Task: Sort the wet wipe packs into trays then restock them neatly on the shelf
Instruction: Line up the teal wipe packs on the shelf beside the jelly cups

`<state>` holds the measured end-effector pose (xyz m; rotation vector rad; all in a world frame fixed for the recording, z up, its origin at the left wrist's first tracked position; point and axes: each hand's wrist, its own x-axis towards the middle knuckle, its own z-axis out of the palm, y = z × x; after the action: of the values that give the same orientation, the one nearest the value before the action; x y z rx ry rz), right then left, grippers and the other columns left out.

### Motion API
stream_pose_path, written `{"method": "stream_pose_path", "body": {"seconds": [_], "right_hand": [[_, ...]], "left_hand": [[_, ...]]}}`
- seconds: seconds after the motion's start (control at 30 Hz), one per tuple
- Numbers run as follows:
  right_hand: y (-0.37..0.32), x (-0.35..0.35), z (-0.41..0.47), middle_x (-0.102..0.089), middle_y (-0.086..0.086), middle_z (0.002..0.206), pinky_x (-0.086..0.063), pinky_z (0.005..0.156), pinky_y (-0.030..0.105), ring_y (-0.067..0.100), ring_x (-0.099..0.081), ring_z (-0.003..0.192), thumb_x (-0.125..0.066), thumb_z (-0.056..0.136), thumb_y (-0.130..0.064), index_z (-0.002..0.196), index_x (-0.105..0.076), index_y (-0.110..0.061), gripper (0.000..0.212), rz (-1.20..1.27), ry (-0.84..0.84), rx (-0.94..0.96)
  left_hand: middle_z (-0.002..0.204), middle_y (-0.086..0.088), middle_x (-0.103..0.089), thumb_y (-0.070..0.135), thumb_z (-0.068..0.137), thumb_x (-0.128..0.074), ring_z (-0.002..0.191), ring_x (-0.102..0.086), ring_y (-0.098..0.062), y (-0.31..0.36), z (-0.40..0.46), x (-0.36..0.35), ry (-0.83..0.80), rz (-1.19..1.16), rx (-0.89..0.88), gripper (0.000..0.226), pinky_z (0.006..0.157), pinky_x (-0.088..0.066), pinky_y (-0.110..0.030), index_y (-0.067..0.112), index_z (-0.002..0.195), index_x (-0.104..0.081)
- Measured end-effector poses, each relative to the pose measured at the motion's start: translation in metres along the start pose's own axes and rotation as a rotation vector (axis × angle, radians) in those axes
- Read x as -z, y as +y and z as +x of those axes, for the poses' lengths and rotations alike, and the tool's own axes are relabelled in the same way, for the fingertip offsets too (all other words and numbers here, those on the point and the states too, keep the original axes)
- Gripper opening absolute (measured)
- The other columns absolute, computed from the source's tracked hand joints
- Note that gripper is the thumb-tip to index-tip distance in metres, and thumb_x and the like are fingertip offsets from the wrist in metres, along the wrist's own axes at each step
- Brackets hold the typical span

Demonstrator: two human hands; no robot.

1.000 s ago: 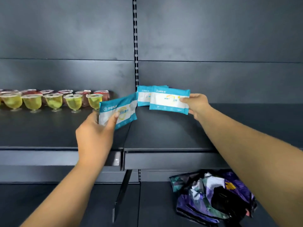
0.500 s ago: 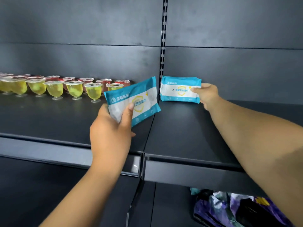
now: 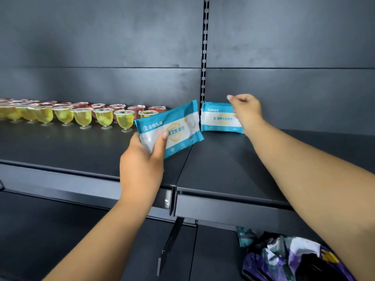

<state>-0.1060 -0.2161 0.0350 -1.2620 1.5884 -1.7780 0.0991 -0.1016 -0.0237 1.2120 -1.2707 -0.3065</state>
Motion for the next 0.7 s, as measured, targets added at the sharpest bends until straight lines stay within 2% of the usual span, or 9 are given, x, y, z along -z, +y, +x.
{"method": "stream_pose_path", "body": {"seconds": [0.07, 0.13, 0.23, 0.27, 0.33, 0.43, 0.53, 0.6, 0.7], "right_hand": [[-0.025, -0.004, -0.033, -0.061, 0.003, 0.077, -0.048, 0.066, 0.022, 0.015, -0.057, 0.065, -0.057, 0.090, -0.036, 0.080, -0.055, -0.017, 0.022, 0.169, -0.316, -0.087], [-0.043, -0.003, -0.063, -0.066, 0.003, 0.077, -0.053, 0.074, 0.029, 0.017, -0.063, 0.070, -0.054, 0.090, -0.039, 0.088, -0.059, -0.015, 0.025, 0.224, -0.651, -0.148], [-0.050, 0.009, -0.090, -0.070, 0.004, 0.088, -0.056, 0.078, 0.032, 0.016, -0.068, 0.078, -0.060, 0.086, -0.010, 0.097, -0.062, -0.008, 0.011, 0.164, -0.911, -0.118], [-0.050, 0.015, -0.092, -0.070, 0.002, 0.089, -0.057, 0.076, 0.030, 0.014, -0.069, 0.077, -0.060, 0.084, 0.000, 0.097, -0.063, -0.007, 0.014, 0.130, -0.911, -0.092], [-0.048, 0.029, -0.090, -0.070, 0.000, 0.090, -0.058, 0.073, 0.026, 0.010, -0.069, 0.073, -0.060, 0.082, 0.008, 0.094, -0.064, -0.007, 0.019, 0.081, -0.852, -0.064], [-0.045, 0.052, -0.074, -0.069, 0.006, 0.094, -0.058, 0.072, 0.027, 0.012, -0.069, 0.072, -0.062, 0.082, 0.006, 0.094, -0.063, -0.007, 0.017, 0.126, -0.605, -0.069], [-0.035, 0.068, -0.051, -0.065, 0.011, 0.110, -0.053, 0.083, 0.034, 0.022, -0.065, 0.091, -0.065, 0.081, 0.003, 0.108, -0.059, -0.003, 0.028, 0.136, -0.304, -0.103], [-0.025, 0.070, -0.039, -0.065, 0.010, 0.109, -0.052, 0.084, 0.033, 0.022, -0.064, 0.091, -0.067, 0.080, 0.002, 0.099, -0.060, -0.005, 0.022, 0.098, -0.182, -0.120], [-0.009, 0.062, -0.024, -0.065, 0.014, 0.112, -0.053, 0.083, 0.033, 0.024, -0.065, 0.092, -0.068, 0.081, 0.001, 0.086, -0.059, -0.007, 0.014, 0.070, -0.124, -0.155]], "left_hand": [[0.072, 0.019, -0.052, 0.045, 0.086, -0.054, 0.055, -0.062, -0.016, 0.003, -0.001, 0.001, -0.016, -0.024, -0.008, 0.019, 0.057, -0.052, -0.033, 0.032, 0.081, -0.042], [0.074, 0.022, -0.052, 0.043, 0.086, -0.055, 0.049, -0.060, -0.004, 0.003, -0.003, 0.002, -0.039, -0.053, -0.017, 0.016, 0.053, -0.052, -0.027, 0.032, 0.084, -0.045], [0.079, 0.023, -0.052, 0.039, 0.088, -0.055, 0.058, -0.058, 0.005, 0.004, -0.003, 0.005, -0.076, -0.078, -0.042, 0.019, 0.055, -0.049, -0.017, 0.023, 0.097, -0.050], [0.082, 0.020, -0.053, 0.039, 0.088, -0.055, 0.066, -0.057, 0.002, 0.006, -0.003, 0.005, -0.102, -0.058, -0.048, 0.024, 0.058, -0.045, -0.016, 0.020, 0.102, -0.051], [0.093, 0.007, -0.056, 0.041, 0.089, -0.053, 0.087, -0.056, -0.016, 0.008, -0.003, 0.002, -0.156, 0.042, -0.060, 0.036, 0.068, -0.038, -0.025, 0.013, 0.111, -0.050], [0.103, 0.004, -0.057, 0.032, 0.092, -0.051, 0.107, -0.052, -0.025, 0.015, -0.006, -0.003, -0.166, 0.109, -0.185, 0.039, 0.080, -0.035, -0.027, 0.009, 0.123, -0.048], [0.110, -0.003, -0.062, 0.033, 0.093, -0.048, 0.110, -0.049, -0.024, 0.026, -0.022, -0.016, -0.303, 0.238, -0.329, 0.036, 0.089, -0.034, -0.030, 0.012, 0.121, -0.054], [0.111, -0.005, -0.063, 0.042, 0.094, -0.041, 0.110, -0.050, -0.022, 0.032, -0.031, -0.027, -0.418, 0.330, -0.348, 0.038, 0.090, -0.038, -0.031, 0.016, 0.120, -0.053], [0.108, -0.001, -0.064, 0.050, 0.094, -0.033, 0.104, -0.055, -0.021, 0.033, -0.033, -0.035, -0.493, 0.430, -0.298, 0.042, 0.082, -0.044, -0.032, 0.022, 0.118, -0.052]]}}
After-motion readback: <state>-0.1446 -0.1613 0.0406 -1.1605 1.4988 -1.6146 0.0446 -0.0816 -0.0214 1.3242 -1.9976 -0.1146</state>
